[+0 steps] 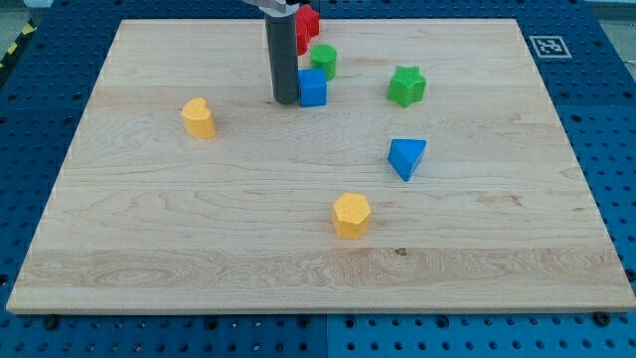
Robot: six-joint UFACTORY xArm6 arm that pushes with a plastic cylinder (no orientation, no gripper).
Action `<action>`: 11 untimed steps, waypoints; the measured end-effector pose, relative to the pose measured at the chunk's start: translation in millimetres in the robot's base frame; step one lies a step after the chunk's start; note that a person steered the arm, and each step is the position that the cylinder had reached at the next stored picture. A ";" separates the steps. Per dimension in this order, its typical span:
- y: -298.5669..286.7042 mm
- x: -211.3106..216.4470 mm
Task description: Move the yellow heart towards the center right
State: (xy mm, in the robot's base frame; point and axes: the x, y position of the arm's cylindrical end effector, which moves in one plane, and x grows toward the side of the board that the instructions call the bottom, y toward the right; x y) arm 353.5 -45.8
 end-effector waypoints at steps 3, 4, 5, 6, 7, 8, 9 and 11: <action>-46.1 44.6; -77.9 46.0; -107.6 46.1; -122.0 46.1; -133.5 46.1; -156.6 46.1; -157.4 48.6; -48.2 87.6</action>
